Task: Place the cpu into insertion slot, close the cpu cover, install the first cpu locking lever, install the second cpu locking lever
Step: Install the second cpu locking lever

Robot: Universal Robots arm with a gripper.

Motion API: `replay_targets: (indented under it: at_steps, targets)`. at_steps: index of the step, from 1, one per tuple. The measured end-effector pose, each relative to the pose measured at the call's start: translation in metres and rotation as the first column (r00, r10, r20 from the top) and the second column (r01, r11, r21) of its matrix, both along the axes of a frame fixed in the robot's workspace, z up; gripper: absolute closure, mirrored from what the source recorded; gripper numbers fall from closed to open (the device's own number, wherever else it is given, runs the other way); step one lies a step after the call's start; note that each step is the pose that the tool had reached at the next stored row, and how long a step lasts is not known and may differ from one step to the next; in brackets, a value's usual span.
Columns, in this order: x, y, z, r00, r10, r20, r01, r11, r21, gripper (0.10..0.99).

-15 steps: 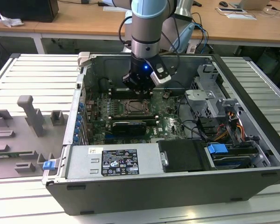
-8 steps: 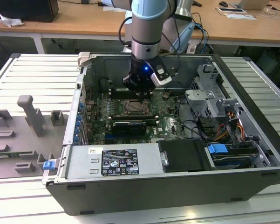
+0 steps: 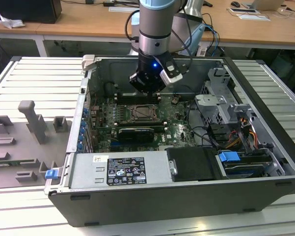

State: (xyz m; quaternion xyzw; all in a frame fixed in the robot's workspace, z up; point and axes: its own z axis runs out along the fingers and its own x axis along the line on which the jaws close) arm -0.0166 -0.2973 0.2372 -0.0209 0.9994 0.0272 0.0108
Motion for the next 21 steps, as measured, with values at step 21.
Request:
replay_targets:
  at_steps: [21]
  targets:
    - [0.0, -0.0388, 0.0047, 0.9999, 0.009, -0.0113, -0.009, 1.0, 0.001, 0.98]
